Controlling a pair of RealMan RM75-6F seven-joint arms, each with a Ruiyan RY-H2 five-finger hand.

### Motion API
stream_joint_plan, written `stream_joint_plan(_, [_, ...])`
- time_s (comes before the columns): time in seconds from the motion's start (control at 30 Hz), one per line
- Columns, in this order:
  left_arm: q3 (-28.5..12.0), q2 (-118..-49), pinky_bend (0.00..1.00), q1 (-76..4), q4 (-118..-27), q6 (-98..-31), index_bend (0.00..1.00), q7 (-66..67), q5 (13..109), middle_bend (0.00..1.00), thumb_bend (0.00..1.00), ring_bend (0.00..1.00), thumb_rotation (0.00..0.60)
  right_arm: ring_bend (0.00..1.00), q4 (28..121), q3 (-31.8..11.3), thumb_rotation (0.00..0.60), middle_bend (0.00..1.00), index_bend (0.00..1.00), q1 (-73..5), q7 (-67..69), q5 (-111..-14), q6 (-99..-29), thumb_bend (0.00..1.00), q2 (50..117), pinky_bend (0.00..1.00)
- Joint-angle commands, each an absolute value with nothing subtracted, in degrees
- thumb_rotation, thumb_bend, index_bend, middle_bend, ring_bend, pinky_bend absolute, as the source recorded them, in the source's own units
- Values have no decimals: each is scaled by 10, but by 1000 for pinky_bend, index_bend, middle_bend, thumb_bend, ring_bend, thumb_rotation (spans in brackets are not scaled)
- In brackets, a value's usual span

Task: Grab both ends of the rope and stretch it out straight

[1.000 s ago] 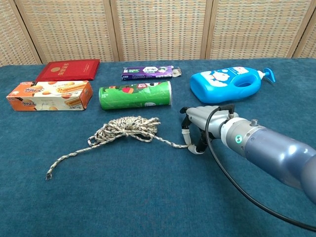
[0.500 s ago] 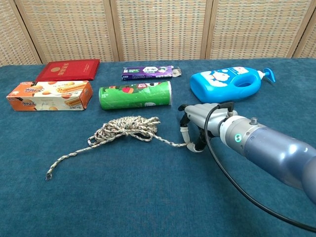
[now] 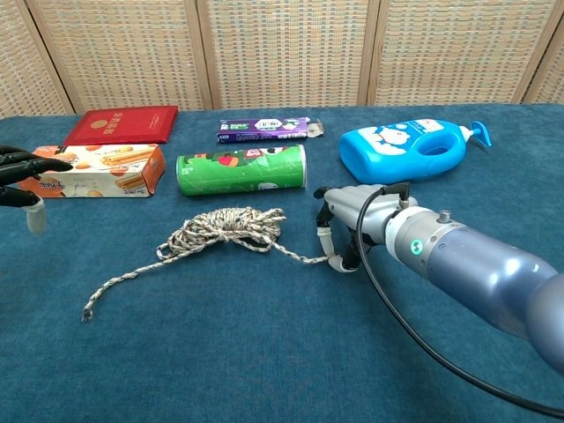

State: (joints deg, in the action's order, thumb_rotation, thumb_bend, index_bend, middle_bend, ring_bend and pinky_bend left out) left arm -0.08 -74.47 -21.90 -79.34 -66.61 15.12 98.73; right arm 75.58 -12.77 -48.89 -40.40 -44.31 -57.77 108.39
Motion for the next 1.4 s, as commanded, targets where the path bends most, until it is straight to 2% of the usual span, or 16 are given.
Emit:
stream_joint_plan(0.03, [4,-773,0,-238,-753,-655,426,148,996,0,215,0,600,0,754,-128,600,0,683,-489,-404,-442,-578,434,1086,0])
stream_joint_plan(0.53, [39,-858,0,-274,-639,-657,478,90,1029,0,226,0,600,0,747,-130,600,0,683,-491,-403,-437,-574,434,1092,0])
stream_joint_plan(0.87, [50,-882,0,-284,-624,-656,484,61,1023,0,250,0,600,0,746,-128,600,0,684,-489,-401,-438,-573,434,1091,0])
stream_joint_plan(1.4, [55,-898,0,-305,-636,-631,530,85,1007,0,267,0,600,0,744,-130,600,0,684,-487,-392,-437,-569,434,1089,0])
